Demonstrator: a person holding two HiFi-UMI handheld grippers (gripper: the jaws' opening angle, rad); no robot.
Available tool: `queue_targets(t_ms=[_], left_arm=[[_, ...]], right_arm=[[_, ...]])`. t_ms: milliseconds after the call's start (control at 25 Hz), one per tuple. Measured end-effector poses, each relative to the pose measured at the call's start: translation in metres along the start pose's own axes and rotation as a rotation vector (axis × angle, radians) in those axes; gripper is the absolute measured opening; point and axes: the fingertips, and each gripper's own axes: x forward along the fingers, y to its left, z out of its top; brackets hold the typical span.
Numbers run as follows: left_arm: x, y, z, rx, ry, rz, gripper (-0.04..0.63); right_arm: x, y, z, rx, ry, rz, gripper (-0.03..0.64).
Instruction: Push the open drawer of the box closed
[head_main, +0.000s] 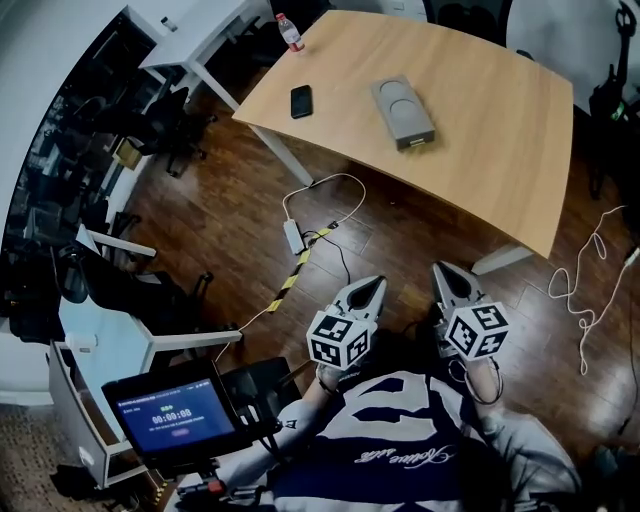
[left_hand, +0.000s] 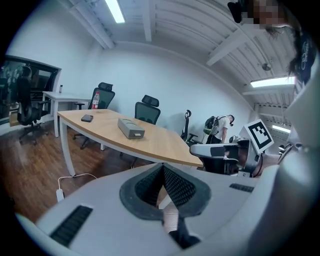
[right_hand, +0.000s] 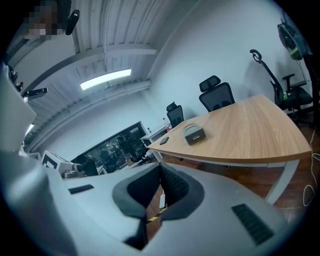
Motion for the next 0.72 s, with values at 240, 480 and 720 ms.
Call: queue_targets(t_ms=[240,480,720], left_arm=[[-0.019,-0.003,-0.015,0.033,-0.01,-0.081,-0.002],[-0.026,-0.008,-0.022,0.059,-0.012,-0.14,-0.002],[-0.027,-0.003,-0.021,0.055,-0.026,-0.148,-0.002]], right_arm=[[-0.015,0.029,-0.024,-0.013,-0.031,-0.05,-0.003],[-0.029,0.042,-0.039,-0.011,-0.055,-0.082,-0.003],[-0.032,0.043,-0.042,-0.023,-0.064,-0.096,-0.003]])
